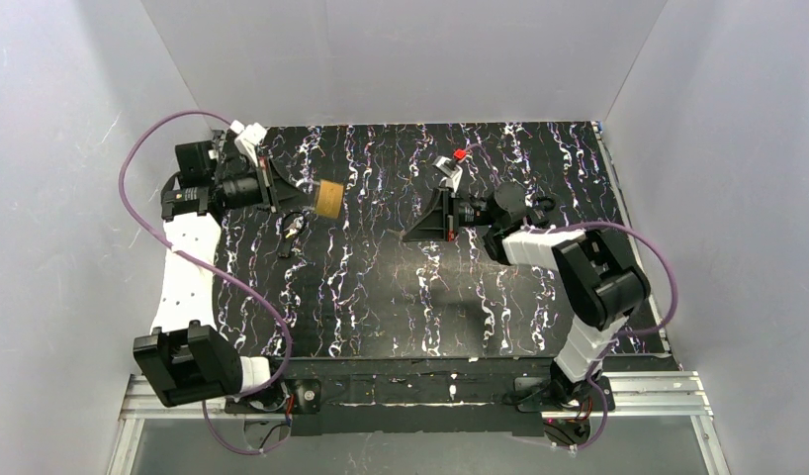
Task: Lock with the key
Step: Lock the lock, then place the lock at the center of the board.
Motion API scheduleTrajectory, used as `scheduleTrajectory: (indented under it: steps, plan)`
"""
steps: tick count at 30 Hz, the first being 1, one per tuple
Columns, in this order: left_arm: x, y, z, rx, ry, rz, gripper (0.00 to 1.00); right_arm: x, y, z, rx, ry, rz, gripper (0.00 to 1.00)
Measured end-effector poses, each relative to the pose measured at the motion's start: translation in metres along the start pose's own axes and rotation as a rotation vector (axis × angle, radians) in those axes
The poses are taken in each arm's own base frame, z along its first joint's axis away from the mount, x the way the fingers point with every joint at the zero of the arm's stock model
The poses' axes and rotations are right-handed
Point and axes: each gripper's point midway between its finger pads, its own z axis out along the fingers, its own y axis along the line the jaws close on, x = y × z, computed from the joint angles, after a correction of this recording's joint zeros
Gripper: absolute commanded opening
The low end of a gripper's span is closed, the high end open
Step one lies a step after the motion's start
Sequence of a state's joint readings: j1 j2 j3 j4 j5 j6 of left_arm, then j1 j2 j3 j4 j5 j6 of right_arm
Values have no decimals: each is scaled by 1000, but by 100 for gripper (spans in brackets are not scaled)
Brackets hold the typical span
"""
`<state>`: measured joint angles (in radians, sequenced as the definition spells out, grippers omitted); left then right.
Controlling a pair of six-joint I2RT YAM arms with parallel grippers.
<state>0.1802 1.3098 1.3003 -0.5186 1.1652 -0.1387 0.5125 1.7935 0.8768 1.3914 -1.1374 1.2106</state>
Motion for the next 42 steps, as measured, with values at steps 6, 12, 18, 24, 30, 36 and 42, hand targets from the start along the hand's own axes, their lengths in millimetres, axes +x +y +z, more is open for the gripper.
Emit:
scheduleTrajectory:
  steps: [6,12,18,24,30,36,42]
  plan:
    - [64,49,-8,-146,233,75,0,0,-9,-5,144,37,-138,1]
    - [112,76,-24,-172,507,232,0,14,-37,-16,272,119,-181,1]
    - [139,85,-21,-95,718,357,0,30,-49,-24,329,172,-160,1]
    - [140,105,0,6,839,382,0,33,-52,-27,344,189,-171,1]
    - [135,140,29,95,930,432,0,36,-53,-28,348,198,-170,1]
    - [134,189,54,190,1047,485,3,34,-54,-30,349,194,-165,1]
    - [126,204,64,183,1067,524,37,39,-63,-33,359,198,-140,1]
